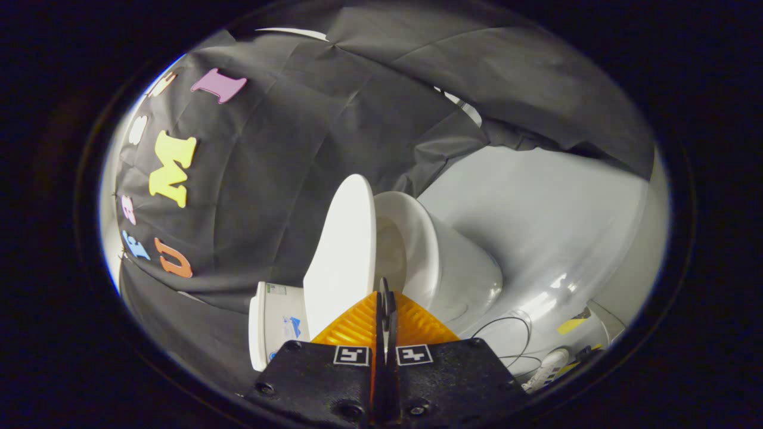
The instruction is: Open the toilet lid.
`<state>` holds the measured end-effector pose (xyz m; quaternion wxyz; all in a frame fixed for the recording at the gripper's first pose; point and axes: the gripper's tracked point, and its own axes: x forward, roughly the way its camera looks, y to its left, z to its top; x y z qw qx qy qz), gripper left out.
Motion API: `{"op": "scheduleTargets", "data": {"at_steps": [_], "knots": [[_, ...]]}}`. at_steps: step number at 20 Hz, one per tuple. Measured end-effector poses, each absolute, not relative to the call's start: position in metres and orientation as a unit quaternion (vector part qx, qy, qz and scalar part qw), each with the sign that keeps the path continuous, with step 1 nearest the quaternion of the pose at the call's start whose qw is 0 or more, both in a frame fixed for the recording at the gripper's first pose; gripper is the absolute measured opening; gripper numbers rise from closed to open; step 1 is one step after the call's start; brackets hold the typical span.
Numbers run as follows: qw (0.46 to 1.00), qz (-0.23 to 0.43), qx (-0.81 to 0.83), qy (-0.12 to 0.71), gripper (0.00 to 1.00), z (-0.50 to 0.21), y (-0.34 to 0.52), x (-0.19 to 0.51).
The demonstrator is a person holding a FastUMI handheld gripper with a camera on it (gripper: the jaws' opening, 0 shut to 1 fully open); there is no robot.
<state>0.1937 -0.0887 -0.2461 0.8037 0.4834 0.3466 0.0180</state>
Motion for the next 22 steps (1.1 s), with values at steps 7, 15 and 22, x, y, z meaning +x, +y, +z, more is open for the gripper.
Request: {"op": "scheduleTargets", "data": {"at_steps": [7, 15, 22], "knots": [[0.816, 0.023, 0.473, 0.332, 0.04, -0.211, -0.076, 0.195], [0.851, 0.033, 0.428, 0.303, 0.04, -0.169, -0.055, 0.192], [0.871, 0.046, 0.401, 0.278, 0.04, -0.131, -0.031, 0.19]]}}
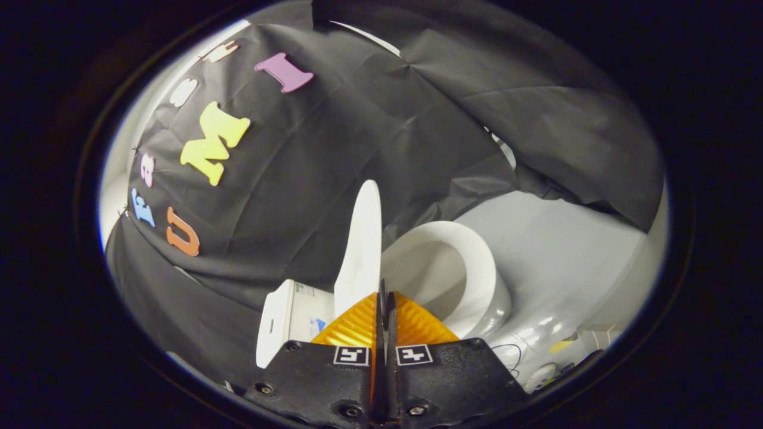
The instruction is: Open the toilet lid.
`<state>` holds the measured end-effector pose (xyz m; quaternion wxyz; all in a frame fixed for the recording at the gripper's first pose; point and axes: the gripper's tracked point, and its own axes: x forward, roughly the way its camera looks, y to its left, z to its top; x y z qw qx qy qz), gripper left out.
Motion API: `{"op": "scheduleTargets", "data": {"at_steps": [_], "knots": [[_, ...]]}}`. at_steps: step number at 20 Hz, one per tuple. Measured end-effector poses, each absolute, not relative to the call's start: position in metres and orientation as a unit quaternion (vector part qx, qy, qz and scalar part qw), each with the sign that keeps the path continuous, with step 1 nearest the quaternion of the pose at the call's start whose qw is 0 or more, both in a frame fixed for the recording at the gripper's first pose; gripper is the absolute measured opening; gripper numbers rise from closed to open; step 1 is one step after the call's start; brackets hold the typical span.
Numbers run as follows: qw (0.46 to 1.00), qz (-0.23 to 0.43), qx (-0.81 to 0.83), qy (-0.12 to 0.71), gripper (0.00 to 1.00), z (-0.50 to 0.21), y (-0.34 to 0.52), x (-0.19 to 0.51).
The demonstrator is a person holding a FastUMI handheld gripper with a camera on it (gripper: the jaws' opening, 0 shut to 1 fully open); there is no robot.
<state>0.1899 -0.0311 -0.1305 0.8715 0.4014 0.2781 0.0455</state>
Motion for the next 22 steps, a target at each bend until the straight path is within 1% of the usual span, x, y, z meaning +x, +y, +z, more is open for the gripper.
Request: {"op": "scheduleTargets", "data": {"at_steps": [22], "knots": [[0.925, 0.043, 0.293, 0.239, 0.04, -0.058, 0.038, 0.189]]}}
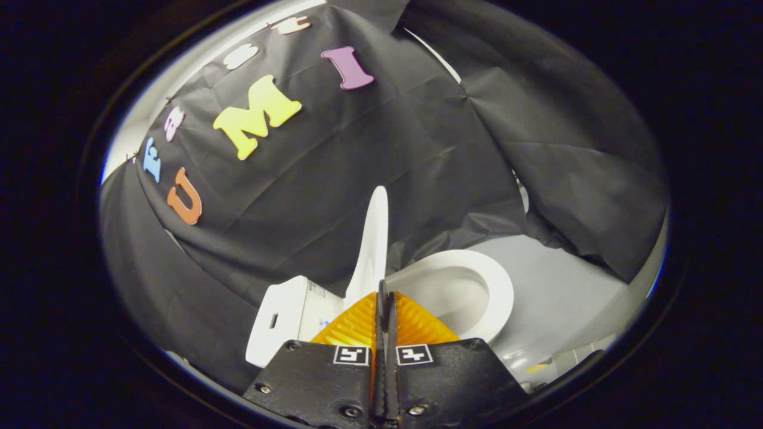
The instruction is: Open the toilet lid.
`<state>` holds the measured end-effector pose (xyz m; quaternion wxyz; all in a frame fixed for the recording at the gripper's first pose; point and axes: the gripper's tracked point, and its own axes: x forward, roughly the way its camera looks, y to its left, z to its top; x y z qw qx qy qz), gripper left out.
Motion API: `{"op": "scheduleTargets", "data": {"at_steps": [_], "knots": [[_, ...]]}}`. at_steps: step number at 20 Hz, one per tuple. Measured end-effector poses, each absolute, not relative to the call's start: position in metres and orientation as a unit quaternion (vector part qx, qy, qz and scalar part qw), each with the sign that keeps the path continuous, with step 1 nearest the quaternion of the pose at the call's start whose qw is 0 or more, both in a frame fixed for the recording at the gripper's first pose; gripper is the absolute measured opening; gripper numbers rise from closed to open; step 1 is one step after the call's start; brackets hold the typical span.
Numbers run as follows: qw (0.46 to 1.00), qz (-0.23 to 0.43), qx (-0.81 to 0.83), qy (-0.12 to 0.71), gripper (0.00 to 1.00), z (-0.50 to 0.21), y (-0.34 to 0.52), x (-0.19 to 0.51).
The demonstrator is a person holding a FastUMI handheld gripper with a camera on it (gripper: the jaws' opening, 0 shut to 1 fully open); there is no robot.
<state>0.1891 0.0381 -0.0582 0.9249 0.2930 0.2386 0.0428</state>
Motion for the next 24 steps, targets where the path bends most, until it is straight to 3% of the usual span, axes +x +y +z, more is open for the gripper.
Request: {"op": "scheduleTargets", "data": {"at_steps": [24], "knots": [[0.97, 0.067, 0.15, 0.179, 0.04, 0.011, 0.158, 0.186]]}}
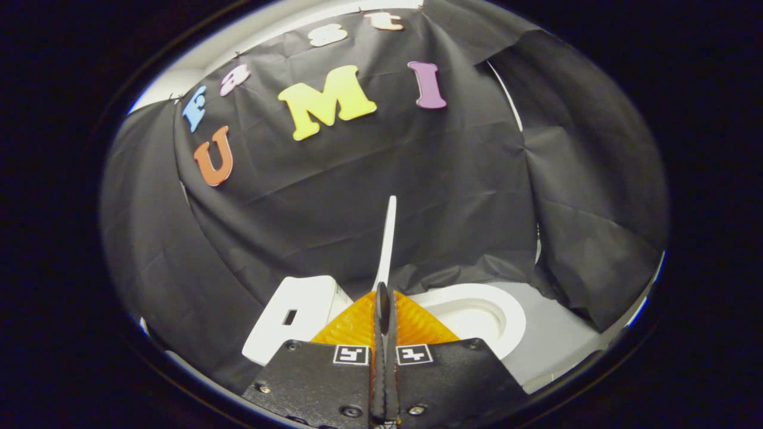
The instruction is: Open the toilet lid.
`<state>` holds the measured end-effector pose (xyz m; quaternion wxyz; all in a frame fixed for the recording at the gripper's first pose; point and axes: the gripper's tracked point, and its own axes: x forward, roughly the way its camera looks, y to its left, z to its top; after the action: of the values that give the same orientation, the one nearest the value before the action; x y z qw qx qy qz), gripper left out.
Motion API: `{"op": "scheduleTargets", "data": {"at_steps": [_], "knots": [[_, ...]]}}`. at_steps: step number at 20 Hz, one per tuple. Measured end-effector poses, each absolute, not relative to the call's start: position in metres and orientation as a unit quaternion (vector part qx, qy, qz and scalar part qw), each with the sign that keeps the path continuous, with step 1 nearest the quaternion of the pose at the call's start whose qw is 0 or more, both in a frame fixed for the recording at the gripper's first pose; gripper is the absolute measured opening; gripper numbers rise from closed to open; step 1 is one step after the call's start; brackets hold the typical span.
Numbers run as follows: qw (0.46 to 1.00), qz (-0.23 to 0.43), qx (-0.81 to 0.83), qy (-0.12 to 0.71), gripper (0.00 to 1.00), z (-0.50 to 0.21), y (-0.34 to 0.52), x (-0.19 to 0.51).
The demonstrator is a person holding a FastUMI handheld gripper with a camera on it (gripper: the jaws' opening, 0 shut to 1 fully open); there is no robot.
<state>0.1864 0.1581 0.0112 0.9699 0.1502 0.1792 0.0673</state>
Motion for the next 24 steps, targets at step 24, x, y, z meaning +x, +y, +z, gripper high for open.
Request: {"op": "scheduleTargets", "data": {"at_steps": [24], "knots": [[0.987, 0.077, -0.008, 0.14, 0.04, 0.031, 0.283, 0.177]]}}
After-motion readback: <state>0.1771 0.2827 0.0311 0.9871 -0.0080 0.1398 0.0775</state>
